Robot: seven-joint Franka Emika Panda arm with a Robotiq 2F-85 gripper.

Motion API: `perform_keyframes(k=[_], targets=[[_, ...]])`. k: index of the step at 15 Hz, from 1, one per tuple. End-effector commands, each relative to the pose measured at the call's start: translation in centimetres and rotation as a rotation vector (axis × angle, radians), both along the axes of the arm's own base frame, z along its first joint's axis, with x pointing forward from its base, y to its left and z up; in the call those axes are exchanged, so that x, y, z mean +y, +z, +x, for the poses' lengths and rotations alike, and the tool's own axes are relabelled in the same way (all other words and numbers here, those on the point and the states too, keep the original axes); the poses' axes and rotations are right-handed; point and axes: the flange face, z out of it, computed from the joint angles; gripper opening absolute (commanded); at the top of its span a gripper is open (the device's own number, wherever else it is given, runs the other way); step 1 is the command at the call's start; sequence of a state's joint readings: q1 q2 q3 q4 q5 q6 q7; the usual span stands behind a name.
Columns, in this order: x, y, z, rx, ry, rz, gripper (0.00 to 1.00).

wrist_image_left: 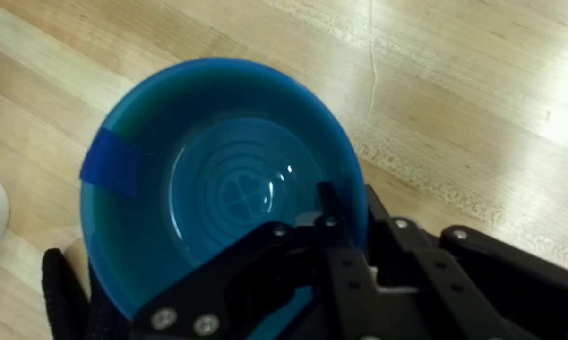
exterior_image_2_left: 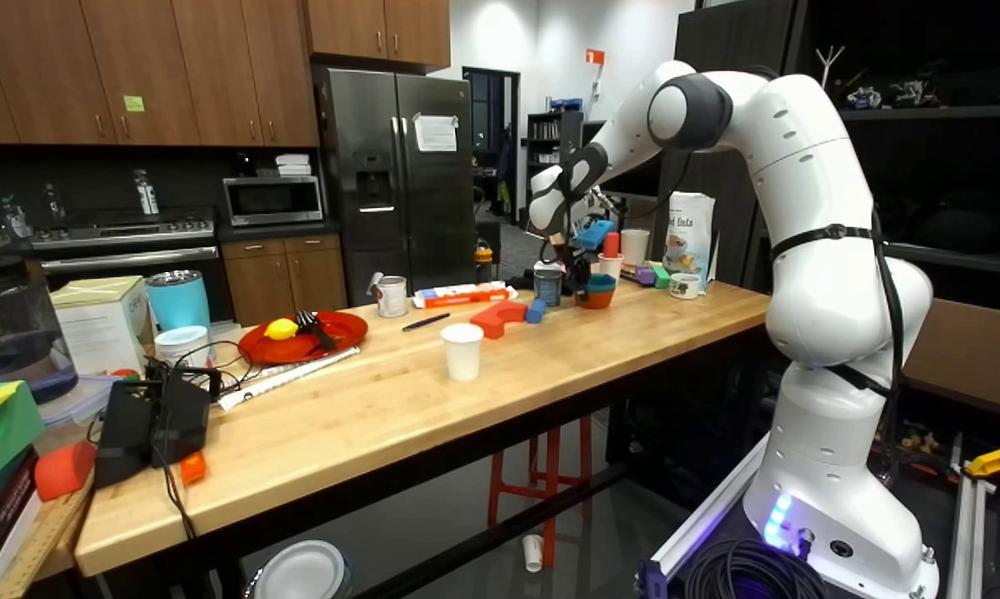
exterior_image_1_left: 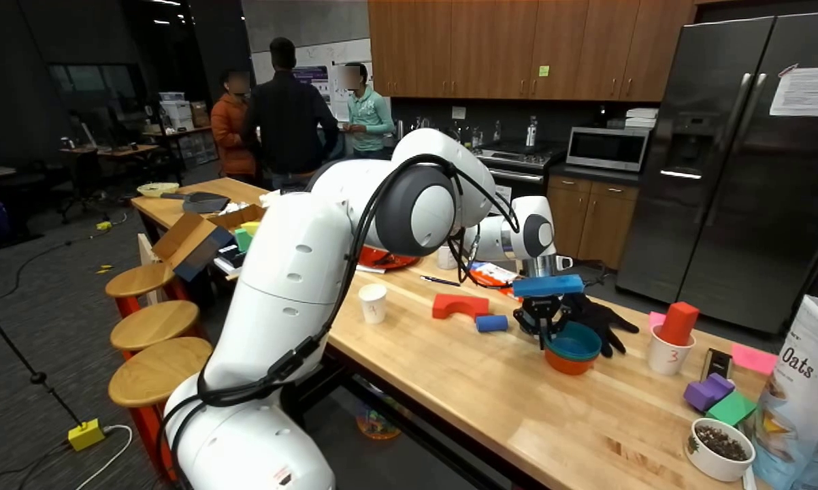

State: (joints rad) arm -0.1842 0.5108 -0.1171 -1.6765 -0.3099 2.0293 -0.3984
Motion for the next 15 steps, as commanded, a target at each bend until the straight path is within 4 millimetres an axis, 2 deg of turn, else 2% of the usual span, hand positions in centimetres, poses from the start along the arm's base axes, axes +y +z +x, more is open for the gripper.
perform_keyframes(k=[1, 5, 7, 11, 15], targets=[[0.0, 0.0, 0.3, -0.019, 0.018, 0.050, 0.03], [0.5, 1.5, 0.0, -0.051, 0.021, 0.023, 0.02], [1.6, 2.2, -0.3, -0.067, 0.031, -0.002, 0.03], [5.1, 3.2, -0.9, -0.120, 0.047, -0.063, 0.03], [9.8, 4.8, -2.1, -0.161, 0.009, -0.137, 0.03]])
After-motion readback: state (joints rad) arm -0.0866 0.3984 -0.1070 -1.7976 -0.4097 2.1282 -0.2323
